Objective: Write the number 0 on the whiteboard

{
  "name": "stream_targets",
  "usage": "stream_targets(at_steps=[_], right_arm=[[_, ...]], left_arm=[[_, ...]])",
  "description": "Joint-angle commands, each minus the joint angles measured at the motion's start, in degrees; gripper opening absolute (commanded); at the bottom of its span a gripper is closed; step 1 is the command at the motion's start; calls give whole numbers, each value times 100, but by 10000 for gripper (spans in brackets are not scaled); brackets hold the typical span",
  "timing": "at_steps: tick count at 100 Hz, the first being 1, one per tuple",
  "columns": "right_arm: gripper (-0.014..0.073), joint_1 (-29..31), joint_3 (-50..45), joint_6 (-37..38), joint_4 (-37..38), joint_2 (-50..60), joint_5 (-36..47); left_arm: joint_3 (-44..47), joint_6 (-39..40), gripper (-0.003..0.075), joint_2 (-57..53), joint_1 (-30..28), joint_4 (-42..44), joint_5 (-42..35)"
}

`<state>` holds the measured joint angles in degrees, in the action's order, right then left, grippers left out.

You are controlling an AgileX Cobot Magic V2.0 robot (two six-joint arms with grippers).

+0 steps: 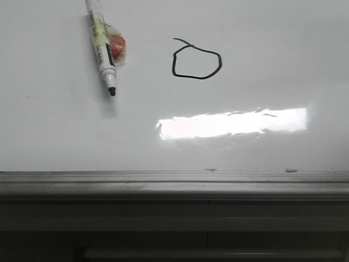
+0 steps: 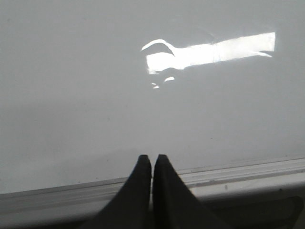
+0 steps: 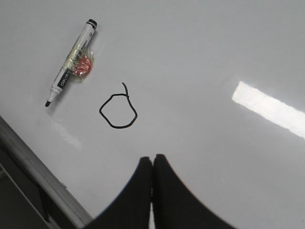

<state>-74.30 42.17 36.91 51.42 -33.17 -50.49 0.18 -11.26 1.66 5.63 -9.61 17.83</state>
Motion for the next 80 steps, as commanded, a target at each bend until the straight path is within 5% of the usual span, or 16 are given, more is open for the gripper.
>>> stream_targets(at_steps=[1, 26, 44, 55, 80], right_arm=[[-57, 46, 133, -8, 337, -42, 236], [-57, 593, -98, -8, 326, -32, -237], [-58, 2019, -792, -8, 246, -32, 1568], [-57, 3104, -1337, -62, -591, -32, 2978], [-57, 5016, -2614, -2095, -2656, 101, 5049]], left_arm=[[190, 12, -20, 50, -12, -71, -477], [190, 12, -20, 50, -12, -71, -477], [190, 12, -20, 50, -12, -71, -477], [190, 12, -20, 50, -12, -71, -477], [190, 12, -20, 50, -12, -71, -477]])
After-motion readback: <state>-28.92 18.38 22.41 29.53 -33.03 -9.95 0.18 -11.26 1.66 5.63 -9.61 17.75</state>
